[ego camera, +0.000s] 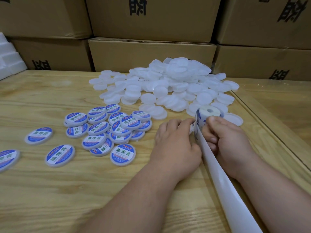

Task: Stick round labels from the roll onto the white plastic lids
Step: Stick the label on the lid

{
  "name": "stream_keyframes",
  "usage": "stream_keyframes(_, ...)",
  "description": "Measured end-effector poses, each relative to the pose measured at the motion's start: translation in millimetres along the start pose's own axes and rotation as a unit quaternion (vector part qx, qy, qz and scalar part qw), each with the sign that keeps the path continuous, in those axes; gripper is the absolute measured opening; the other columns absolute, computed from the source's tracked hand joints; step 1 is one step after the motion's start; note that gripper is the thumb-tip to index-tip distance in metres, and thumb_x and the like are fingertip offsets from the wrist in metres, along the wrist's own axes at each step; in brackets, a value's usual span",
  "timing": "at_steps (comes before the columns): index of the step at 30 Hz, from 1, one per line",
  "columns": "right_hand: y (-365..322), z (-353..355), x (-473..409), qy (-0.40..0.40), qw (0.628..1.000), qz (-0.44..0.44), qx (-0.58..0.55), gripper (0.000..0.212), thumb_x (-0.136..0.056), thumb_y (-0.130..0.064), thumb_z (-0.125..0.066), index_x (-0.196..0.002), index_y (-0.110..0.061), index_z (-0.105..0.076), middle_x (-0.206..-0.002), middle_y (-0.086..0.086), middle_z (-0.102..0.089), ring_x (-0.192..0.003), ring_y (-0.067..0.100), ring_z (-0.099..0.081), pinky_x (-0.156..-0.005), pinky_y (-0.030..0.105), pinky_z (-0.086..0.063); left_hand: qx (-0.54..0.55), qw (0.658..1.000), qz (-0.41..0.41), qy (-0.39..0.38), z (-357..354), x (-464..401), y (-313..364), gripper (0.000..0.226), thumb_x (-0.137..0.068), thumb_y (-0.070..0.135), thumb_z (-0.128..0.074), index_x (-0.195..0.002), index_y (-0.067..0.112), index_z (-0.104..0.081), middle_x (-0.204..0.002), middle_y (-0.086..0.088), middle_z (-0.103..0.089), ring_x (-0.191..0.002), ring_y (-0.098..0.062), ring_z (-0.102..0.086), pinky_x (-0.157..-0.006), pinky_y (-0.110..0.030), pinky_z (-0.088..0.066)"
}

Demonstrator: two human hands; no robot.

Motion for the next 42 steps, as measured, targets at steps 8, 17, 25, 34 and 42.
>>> stream_keyframes(8, -2, 8, 3, 0.108, 0.983, 0.06, 0.137, 0.037, -0.093, -0.015, -0.05, -0.058, -0.024, -0.055, -0.062, 0.006, -0.052, -0.048, 0.013, -0.039, -0.049, 0.029, -0.035, -0.014, 1.0, 0.004, -0.01, -1, 0, -1, 0.059, -0.087, 0.029, -0.053, -0.145, 0.039, -0.043, -0.138, 0.007, -0.043, -0.131, -0.018, -0.032, -0.113, -0.032, -0.031)
stream_keyframes(17, -2, 9, 2, 0.063, 0.957, 0.07, 0.275, 0.021, -0.085, -0.038, -0.074, -0.075, -0.022, -0.068, -0.056, -0.01, -0.062, -0.047, 0.005, -0.053, -0.047, 0.019, -0.043, -0.047, 0.998, -0.017, -0.028, 1, 1, 4, 0.042, -0.089, 0.035, -0.052, -0.131, 0.036, -0.051, -0.128, 0.007, -0.057, -0.126, -0.023, -0.042, -0.109, -0.037, -0.034)
stream_keyframes(25, -2, 14, -1, 0.061, 0.975, 0.013, 0.212, 0.022, -0.079, -0.032, -0.065, -0.061, -0.018, -0.064, -0.053, -0.004, -0.054, -0.049, 0.011, -0.046, -0.055, 0.029, -0.039, 0.06, 0.998, -0.006, 0.031, 5, -1, 2, 0.049, -0.096, 0.032, -0.056, -0.143, 0.04, -0.044, -0.14, 0.006, -0.047, -0.132, -0.012, -0.042, -0.112, -0.027, -0.033)
stream_keyframes(34, -7, 16, -1, 0.11, 0.988, 0.01, 0.106, 0.049, -0.094, -0.039, -0.066, -0.05, -0.016, -0.062, -0.049, 0.006, -0.046, -0.037, 0.014, -0.037, -0.037, 0.019, -0.03, 0.1, 0.994, -0.034, 0.017, 3, -2, 2, 0.035, -0.097, 0.039, -0.056, -0.133, 0.039, -0.059, -0.133, 0.014, -0.05, -0.122, 0.002, -0.045, -0.095, -0.003, -0.027)
stream_keyframes(42, -8, 13, 1, 0.115, 0.983, 0.019, 0.143, 0.057, -0.095, -0.04, -0.065, -0.042, -0.019, -0.052, -0.045, -0.001, -0.042, -0.038, 0.013, -0.036, -0.036, 0.023, -0.03, 0.216, 0.976, -0.036, 0.018, 7, 0, 4, 0.037, -0.095, 0.041, -0.037, -0.117, 0.036, -0.067, -0.113, 0.017, -0.066, -0.109, -0.003, -0.057, -0.098, -0.029, -0.046)
Point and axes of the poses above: each hand's wrist, its own x-axis away from the middle knuckle, its own z-axis out of the back of the hand, y = z × x, the point moved 4 cm from there along -x, towards the middle knuckle
